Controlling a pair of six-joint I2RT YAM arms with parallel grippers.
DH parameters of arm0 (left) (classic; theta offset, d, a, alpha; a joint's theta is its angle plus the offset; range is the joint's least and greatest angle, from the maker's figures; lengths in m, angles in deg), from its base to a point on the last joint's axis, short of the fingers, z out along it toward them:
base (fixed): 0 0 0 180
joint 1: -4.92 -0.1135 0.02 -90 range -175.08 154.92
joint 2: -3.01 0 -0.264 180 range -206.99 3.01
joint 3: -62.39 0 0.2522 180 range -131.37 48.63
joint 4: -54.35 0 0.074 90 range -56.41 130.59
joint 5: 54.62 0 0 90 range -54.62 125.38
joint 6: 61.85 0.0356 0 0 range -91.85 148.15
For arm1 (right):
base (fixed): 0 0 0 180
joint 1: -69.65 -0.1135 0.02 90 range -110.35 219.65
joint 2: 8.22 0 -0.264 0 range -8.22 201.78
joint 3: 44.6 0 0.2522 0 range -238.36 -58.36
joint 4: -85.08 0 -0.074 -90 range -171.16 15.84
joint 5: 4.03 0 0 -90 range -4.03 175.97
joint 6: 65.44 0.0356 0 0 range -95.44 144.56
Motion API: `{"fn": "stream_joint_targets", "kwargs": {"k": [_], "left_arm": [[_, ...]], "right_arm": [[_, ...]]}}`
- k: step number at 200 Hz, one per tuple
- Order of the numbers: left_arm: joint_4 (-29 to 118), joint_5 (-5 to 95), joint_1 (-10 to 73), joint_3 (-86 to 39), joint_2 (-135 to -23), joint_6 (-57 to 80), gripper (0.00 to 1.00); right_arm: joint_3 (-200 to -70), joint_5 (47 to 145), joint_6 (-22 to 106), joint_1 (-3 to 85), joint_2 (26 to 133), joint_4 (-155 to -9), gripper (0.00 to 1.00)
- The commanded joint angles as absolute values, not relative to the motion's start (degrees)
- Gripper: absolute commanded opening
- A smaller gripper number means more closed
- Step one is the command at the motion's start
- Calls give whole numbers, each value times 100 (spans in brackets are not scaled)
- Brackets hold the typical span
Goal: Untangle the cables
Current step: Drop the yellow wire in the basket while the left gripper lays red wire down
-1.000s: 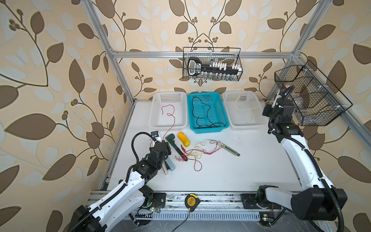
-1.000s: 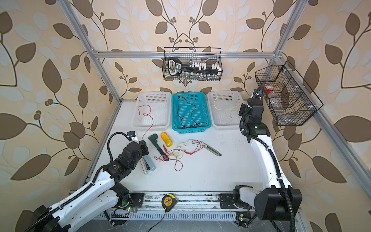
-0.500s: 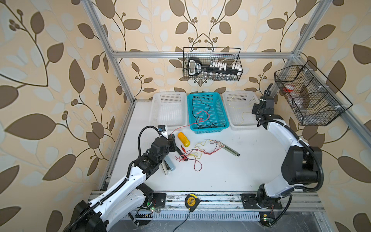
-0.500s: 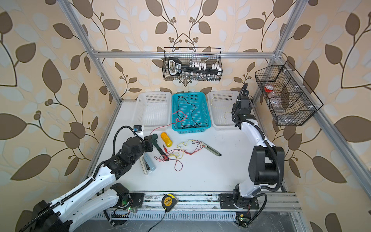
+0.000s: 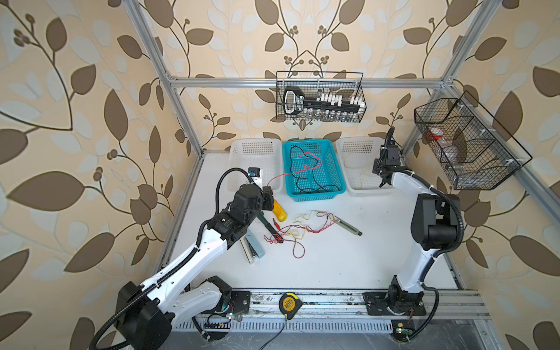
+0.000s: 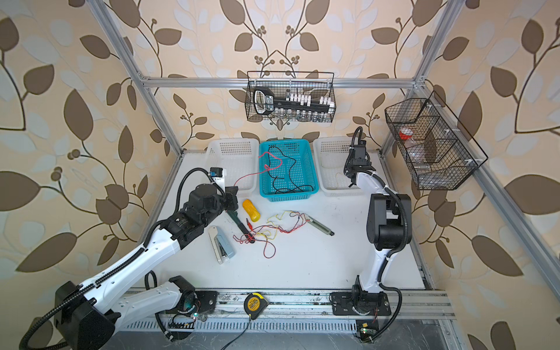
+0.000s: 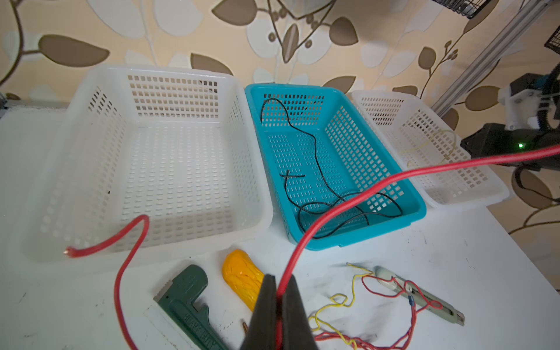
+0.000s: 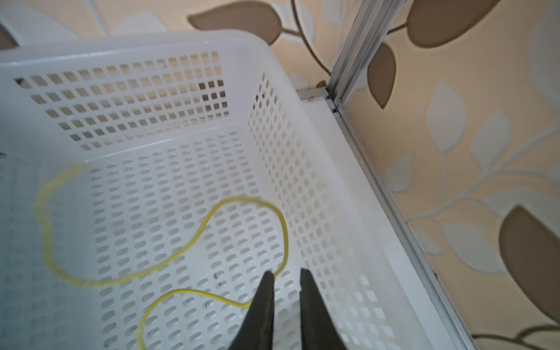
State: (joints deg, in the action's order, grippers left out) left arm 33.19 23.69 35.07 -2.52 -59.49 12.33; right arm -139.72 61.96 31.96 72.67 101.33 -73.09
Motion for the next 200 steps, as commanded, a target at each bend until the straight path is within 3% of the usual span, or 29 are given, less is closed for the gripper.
{"fn": "stream_joint_targets", "kwargs": {"k": [1, 50, 77, 128, 200], "left_arm": [[2883, 1916, 3446, -1014, -6456, 1459, 0], [2509, 1402, 3219, -2217, -7708, 1961, 0], [2430, 1318, 2927, -2705, -8389, 2261, 0], [1497, 1726, 1992, -3942, -9693, 1496, 0], [170, 2494, 1321, -6044, -11669, 947, 0]], "right_arm": [[-14030, 6353, 3212, 7314, 10150, -7184, 26], [-13643, 7405, 3166, 7320, 9644, -7473, 41], [-13239, 7926, 3275, 7306, 9113, -7688, 42], [-12454, 8117, 3373, 7056, 7984, -7773, 43], [-11357, 8053, 3728, 5962, 6644, -7862, 43]]}}
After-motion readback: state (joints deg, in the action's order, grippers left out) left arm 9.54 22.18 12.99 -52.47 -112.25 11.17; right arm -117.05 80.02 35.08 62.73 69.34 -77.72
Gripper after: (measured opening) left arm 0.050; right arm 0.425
